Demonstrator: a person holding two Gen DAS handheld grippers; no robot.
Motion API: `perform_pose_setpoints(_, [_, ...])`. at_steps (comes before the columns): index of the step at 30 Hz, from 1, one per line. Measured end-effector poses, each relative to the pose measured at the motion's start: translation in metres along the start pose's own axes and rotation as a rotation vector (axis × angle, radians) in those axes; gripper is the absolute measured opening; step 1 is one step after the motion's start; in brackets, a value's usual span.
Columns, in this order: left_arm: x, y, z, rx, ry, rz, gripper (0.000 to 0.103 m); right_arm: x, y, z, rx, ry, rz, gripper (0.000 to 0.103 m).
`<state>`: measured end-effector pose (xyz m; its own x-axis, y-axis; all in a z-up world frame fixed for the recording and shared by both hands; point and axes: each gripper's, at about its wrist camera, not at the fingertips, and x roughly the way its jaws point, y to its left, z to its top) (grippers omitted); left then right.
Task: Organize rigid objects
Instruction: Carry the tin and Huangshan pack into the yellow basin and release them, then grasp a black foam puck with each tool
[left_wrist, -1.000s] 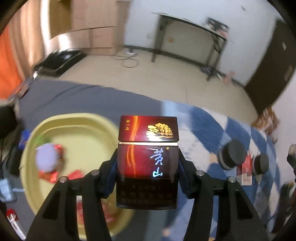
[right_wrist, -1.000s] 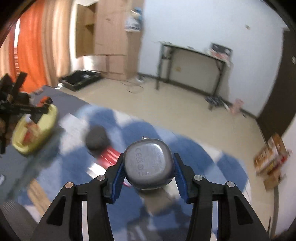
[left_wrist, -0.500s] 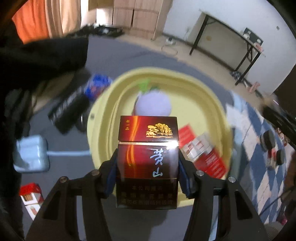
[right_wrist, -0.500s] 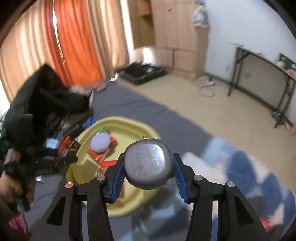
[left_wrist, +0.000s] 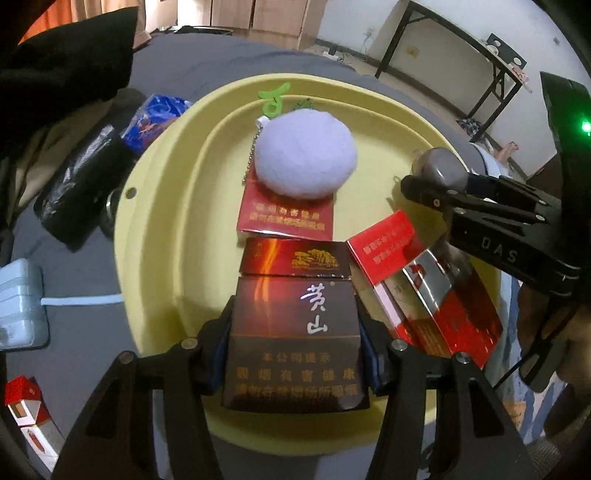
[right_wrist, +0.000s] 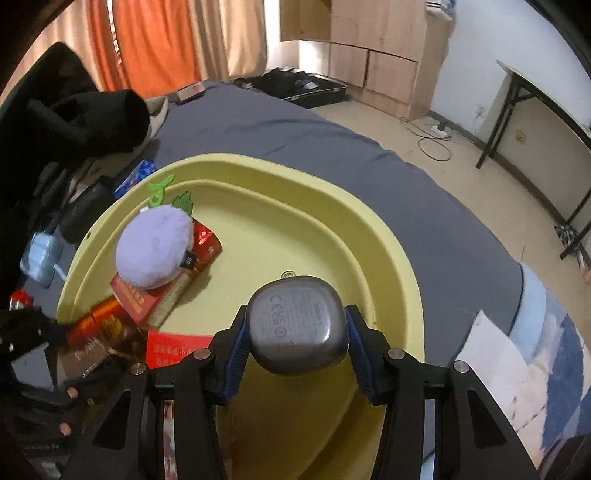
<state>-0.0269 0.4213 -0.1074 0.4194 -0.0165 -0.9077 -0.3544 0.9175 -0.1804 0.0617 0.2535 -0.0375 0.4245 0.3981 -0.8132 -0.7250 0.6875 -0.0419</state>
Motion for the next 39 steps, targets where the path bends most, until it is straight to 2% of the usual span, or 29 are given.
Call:
perform_pose_setpoints(3, [0.001,0.003,0.000,-0.018,-0.013,-0.008,0.059,0.006,0.004,0.002,0.025,-0.013,0.006,0.050])
perform_pose_setpoints(5, [-0.005,0.006,-0.002,-0.040,-0.035,-0.026,0.063,0.006,0.007,0.001,0.024,-0.018,0.015,0.055])
perform_pose_setpoints(7, [-0.020,0.005,-0.007,-0.035,-0.086,-0.006,0.079,-0.005,0.008,-0.003,0.035,-0.063,0.023,0.075])
perform_pose_setpoints(10, [-0.045,-0.006,-0.007,0.014,-0.178,0.038,0.093,-0.031,0.000,-0.007,0.081,-0.111,0.033,0.095])
perform_pose_setpoints(12, [-0.061,-0.017,0.001,0.023,-0.227,0.059,0.097,-0.058,-0.014,-0.014,0.119,-0.131,0.022,0.096])
perform_pose_setpoints(15, [-0.076,-0.058,0.019,0.063,-0.256,0.008,0.102,-0.110,-0.052,-0.031,0.190,-0.176,-0.053,0.102])
perform_pose_setpoints(17, [-0.083,-0.103,0.031,0.112,-0.259,-0.050,0.103,-0.145,-0.083,-0.046,0.238,-0.184,-0.094,0.103])
perform_pose_setpoints(21, [-0.089,-0.209,0.040,0.224,-0.259,-0.171,0.103,-0.224,-0.151,-0.098,0.293,-0.216,-0.231,0.103])
perform_pose_setpoints(22, [-0.084,-0.242,0.040,0.254,-0.239,-0.201,0.103,-0.240,-0.168,-0.115,0.307,-0.212,-0.274,0.103])
perform_pose_setpoints(25, [-0.064,-0.299,0.032,0.301,-0.169,-0.237,0.103,-0.269,-0.217,-0.177,0.370,-0.156,-0.377,0.103])
perform_pose_setpoints(28, [-0.030,-0.348,0.022,0.351,-0.105,-0.188,0.103,-0.274,-0.248,-0.226,0.430,-0.112,-0.417,0.103])
perform_pose_setpoints(32, [0.003,-0.381,0.007,0.400,-0.062,-0.136,0.103,-0.259,-0.273,-0.272,0.485,-0.085,-0.373,0.103])
perform_pose_setpoints(35, [0.024,-0.393,0.001,0.426,-0.037,-0.097,0.103,-0.244,-0.286,-0.287,0.518,-0.085,-0.333,0.103])
perform_pose_setpoints(39, [0.040,-0.400,0.001,0.441,-0.051,-0.044,0.103,-0.229,-0.301,-0.291,0.493,-0.103,-0.292,0.103])
